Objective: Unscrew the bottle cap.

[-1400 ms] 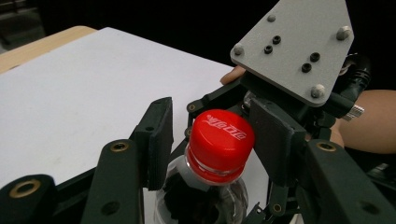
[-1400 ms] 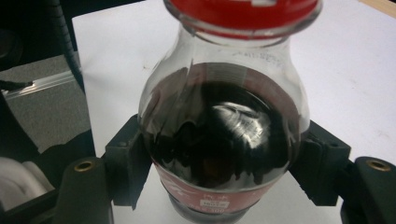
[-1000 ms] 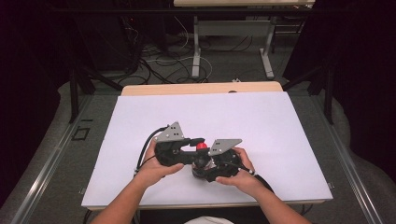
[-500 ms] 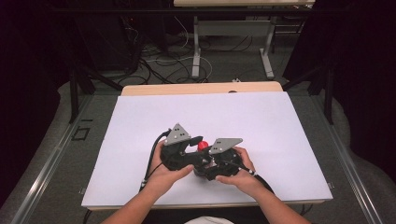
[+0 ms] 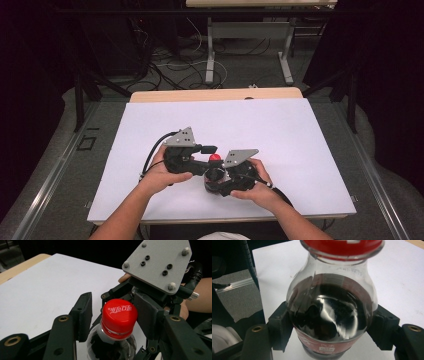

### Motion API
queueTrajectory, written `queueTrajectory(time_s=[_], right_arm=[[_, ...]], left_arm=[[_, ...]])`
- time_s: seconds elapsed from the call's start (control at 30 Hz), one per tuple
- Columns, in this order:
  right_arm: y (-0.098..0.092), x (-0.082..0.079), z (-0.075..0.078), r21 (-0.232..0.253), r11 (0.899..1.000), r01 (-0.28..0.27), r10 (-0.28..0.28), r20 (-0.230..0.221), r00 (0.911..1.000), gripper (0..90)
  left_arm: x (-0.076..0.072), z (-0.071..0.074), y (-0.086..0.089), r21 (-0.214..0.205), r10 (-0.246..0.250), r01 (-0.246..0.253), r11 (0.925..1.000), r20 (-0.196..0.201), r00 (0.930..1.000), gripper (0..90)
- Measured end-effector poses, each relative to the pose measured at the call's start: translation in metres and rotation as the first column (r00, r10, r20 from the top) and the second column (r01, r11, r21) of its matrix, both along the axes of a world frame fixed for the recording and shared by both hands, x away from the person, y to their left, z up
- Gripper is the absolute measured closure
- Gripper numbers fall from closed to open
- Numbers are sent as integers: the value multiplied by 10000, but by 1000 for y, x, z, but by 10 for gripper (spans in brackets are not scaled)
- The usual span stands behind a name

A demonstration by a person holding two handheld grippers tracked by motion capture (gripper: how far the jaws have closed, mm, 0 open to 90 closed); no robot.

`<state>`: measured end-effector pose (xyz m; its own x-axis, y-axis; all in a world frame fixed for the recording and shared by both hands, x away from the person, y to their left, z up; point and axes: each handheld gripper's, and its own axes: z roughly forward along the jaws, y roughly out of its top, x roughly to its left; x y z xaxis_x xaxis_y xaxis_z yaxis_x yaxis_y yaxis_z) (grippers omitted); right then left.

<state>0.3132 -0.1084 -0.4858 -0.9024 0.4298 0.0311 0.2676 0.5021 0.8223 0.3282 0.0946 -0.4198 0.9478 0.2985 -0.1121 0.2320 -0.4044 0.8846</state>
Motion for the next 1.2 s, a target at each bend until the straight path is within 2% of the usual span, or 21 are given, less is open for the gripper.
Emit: queueTrajectory(time_s=[0.03, 0.17, 0.2, 0.33, 0.4, 0.47, 0.53, 0.57, 0.67, 0.7, 0.77, 0.87, 1.0, 1.03, 1.1, 1.2], right_arm=[[0, 0, 0, -17, 10000, -59, 59, 21, 10000, 299], [1, 0, -1, -59, 10000, -50, 50, -35, 10000, 299], [1, -1, -1, -57, 10000, -48, 48, -48, 10000, 299], [0, 1, -1, -104, 9999, 5, -6, -36, 10000, 299], [0, 0, 0, -115, 9998, 137, -139, -164, 9998, 299], [0, 1, -1, -163, 9996, 239, -241, -137, 9996, 299], [0, 1, -1, -150, 9992, 373, -374, -35, 9993, 299], [0, 1, -1, -247, 9988, 420, -422, -108, 9990, 299], [0, 1, -1, -275, 9984, 491, -492, -25, 9988, 300], [0, 1, -1, -284, 9983, 504, -505, -11, 9987, 299], [0, 0, -1, -301, 9978, 591, -592, -52, 9982, 300], [0, 1, -3, -259, 9974, 678, -678, 9, 9977, 300], [-1, 2, -3, -322, 9970, 699, -705, -174, 9974, 299], [-1, 3, -3, -228, 9973, 697, -697, -19, 9976, 299], [-2, 4, -4, -246, 9972, 702, -703, -62, 9975, 299], [-3, 5, -4, -218, 9958, 886, -887, -24, 9961, 299]], left_arm=[[-1, 0, -1, 65, -18, 17, 10000, 153, 9999, 532], [-7, -2, -7, 52, 245, -247, 9997, 338, 9991, 595], [-9, -2, -9, 107, 357, -363, 9993, 507, 9981, 607], [-16, -1, -14, 277, 1195, -1221, 9921, 819, 9895, 614], [-21, -1, -18, 294, 1863, -1889, 9816, 762, 9795, 616], [-26, -1, -22, 280, 2557, -2581, 9657, 696, 9642, 616], [-30, -1, -26, 260, 3192, -3213, 9466, 629, 9456, 617], [-32, -1, -27, 354, 3381, -3408, 9395, 653, 9388, 617], [-34, 0, -30, 336, 3710, -3735, 9270, 628, 9265, 618], [-34, 1, -30, 306, 3760, -3777, 9254, 487, 9253, 618], [-34, 3, -28, 197, 3889, -3901, 9206, 471, 9201, 618], [-34, 7, -27, 89, 3834, -3841, 9233, 422, 9226, 618], [-32, 10, -23, 160, 3860, -3867, 9221, 348, 9218, 617], [-31, 10, -21, 181, 3909, -3915, 9200, 287, 9200, 617], [-29, 11, -18, 222, 3927, -3933, 9191, 271, 9193, 617], [-26, 11, -12, 239, 4079, -4082, 9126, 157, 9129, 617]])
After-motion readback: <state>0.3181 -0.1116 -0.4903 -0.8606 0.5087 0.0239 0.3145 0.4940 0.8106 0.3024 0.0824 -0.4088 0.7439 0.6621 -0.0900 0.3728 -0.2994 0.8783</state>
